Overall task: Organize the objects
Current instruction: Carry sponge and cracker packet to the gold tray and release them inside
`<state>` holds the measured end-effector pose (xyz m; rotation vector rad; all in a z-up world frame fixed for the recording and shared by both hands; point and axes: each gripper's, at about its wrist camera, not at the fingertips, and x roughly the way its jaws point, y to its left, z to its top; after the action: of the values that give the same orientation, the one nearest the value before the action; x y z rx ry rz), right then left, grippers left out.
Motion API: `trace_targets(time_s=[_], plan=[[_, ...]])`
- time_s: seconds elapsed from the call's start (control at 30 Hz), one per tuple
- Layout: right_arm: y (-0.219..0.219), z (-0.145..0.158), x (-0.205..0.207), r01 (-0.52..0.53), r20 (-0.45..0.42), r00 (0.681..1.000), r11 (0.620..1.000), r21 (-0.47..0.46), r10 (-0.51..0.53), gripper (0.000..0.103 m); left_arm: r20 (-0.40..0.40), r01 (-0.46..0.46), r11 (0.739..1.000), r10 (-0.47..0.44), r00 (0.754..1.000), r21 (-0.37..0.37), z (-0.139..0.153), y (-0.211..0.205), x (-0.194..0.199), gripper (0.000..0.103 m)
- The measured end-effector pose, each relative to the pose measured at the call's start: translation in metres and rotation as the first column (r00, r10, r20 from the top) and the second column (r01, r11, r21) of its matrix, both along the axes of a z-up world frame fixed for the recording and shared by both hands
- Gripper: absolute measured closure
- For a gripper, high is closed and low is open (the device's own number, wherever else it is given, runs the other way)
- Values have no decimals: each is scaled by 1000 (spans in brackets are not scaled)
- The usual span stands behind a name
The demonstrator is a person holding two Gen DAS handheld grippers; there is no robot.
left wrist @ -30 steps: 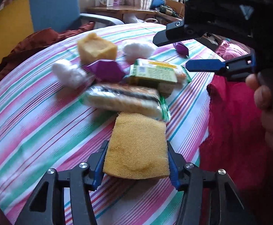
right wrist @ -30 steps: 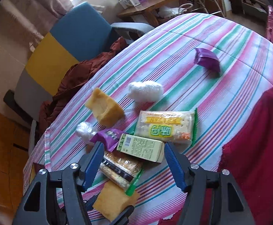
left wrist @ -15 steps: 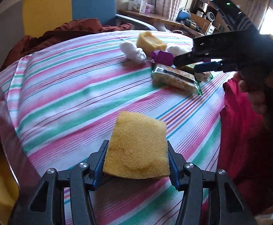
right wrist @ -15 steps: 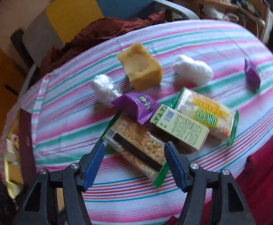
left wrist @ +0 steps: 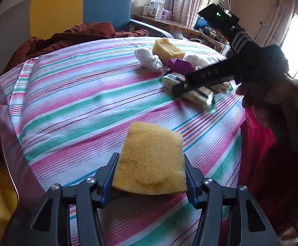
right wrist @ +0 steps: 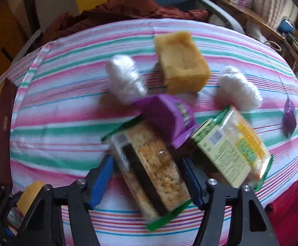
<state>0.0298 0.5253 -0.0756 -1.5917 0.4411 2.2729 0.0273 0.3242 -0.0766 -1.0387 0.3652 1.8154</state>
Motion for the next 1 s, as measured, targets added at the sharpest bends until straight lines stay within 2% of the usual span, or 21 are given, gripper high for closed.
trace_targets(time_s=[0.07, 0.1, 0.3, 0.4, 0.5, 0.67, 0.87, 1.0], plan=[[-14, -3, -2, -61, 16, 998, 998, 17, 60, 54, 0, 2, 1000, -2, 1000, 1, 0, -1, 0, 45], [-22, -3, -4, -84, 26, 996, 995, 59, 83, 55, -1, 3, 1000, -3, 1000, 2, 0, -1, 0, 45], [-29, -1, -2, -114, 14, 994, 991, 69, 113, 57, 21, -24, 1000, 24, 999, -2, 5, -11, 0, 47], [-44, 6, -7, -187, -36, 981, 982, 37, 189, 57, 31, -43, 999, 43, 999, 2, 11, -23, 2, 48], [-58, 11, -9, -240, -62, 968, 970, 35, 242, 57, -10, -61, 998, 61, 998, 14, 26, -39, 7, 48], [-66, 21, -9, -262, -98, 960, 965, 26, 263, 57, -23, -135, 989, 137, 990, 67, 53, -76, 3, 47], [-105, 51, -12, -300, -185, 938, 954, 1, 295, 57, -19, -284, 947, 290, 957, 149, 83, -138, -14, 47], [-139, 73, -25, -342, -250, 912, 939, -29, 325, 57, -3, -411, 895, 418, 908, 174, 88, -185, -30, 47]])
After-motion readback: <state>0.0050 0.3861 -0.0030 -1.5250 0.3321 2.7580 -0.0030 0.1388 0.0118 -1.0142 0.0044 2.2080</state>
